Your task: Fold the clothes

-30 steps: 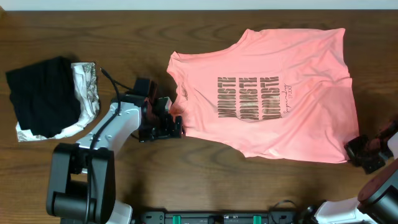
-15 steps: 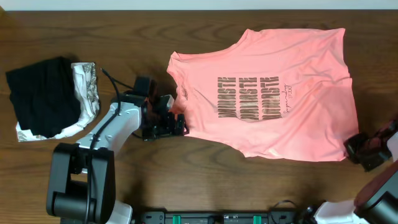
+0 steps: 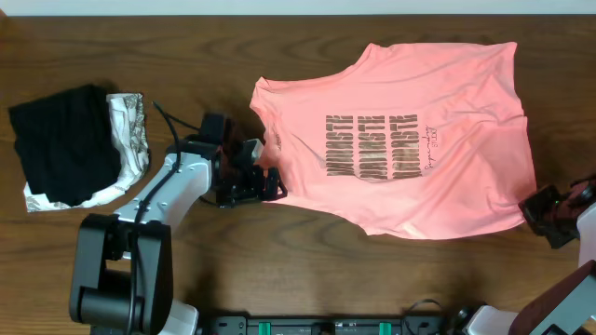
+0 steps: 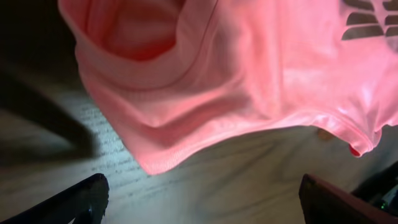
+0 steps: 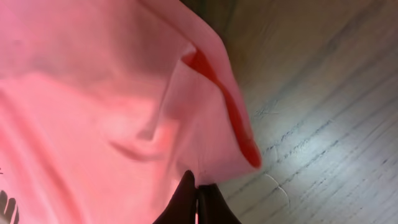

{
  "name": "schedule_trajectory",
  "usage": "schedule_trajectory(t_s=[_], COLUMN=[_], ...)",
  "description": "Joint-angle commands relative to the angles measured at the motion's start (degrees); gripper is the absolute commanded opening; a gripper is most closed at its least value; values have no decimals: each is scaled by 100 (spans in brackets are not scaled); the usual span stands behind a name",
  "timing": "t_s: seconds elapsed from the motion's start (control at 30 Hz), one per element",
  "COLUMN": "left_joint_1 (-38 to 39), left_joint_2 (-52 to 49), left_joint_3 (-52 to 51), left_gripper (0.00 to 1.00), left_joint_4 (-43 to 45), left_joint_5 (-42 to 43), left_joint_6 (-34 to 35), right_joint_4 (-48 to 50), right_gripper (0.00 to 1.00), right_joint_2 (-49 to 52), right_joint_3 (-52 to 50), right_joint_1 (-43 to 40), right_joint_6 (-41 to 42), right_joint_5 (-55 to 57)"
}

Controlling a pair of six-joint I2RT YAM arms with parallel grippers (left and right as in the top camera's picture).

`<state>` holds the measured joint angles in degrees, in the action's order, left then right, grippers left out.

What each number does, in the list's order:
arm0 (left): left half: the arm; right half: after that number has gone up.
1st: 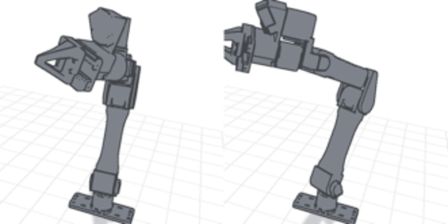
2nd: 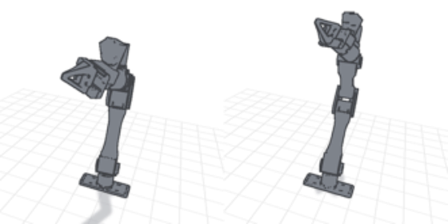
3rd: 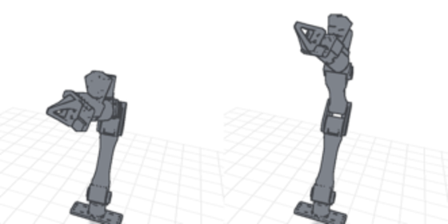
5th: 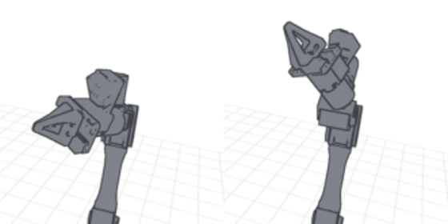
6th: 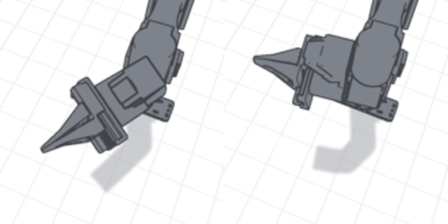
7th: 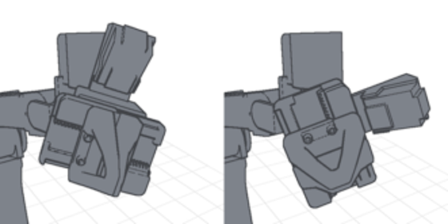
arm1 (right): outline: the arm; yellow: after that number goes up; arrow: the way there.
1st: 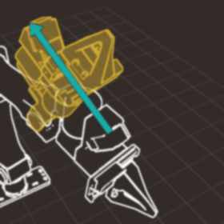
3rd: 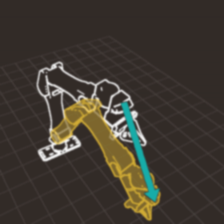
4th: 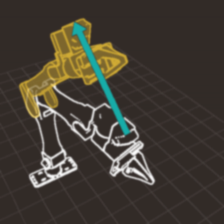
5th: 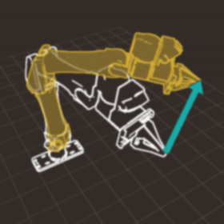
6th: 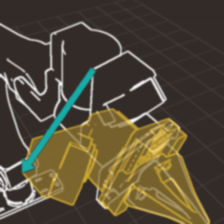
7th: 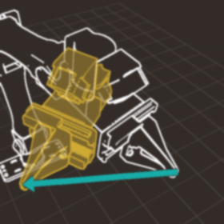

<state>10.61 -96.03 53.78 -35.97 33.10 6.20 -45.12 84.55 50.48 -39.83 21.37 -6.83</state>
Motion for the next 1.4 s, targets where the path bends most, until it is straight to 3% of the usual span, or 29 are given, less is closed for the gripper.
schedule_trajectory(t_s=[0.0, 0.4, 0.97, 1.37], left_joint_1=[24, 555, 555, 553], left_joint_2=[-26, -304, -374, -372], left_joint_3=[-28, -33, -31, -31], left_gripper=[98, 98, 98, 98], left_joint_4=[85, 389, 376, 420], left_joint_5=[98, -146, -1303, -1331], left_joint_6=[11, 17, 299, 315], right_joint_4=[-7, -7, 13, 20], right_gripper=[1, 1, 1, 1], right_joint_2=[-81, -81, -81, -81], right_joint_3=[-22, -22, -22, -22], right_joint_1=[50, 48, 48, 48], right_joint_6=[-42, -68, -85, -87], right_joint_5=[-28, -26, -26, -24])
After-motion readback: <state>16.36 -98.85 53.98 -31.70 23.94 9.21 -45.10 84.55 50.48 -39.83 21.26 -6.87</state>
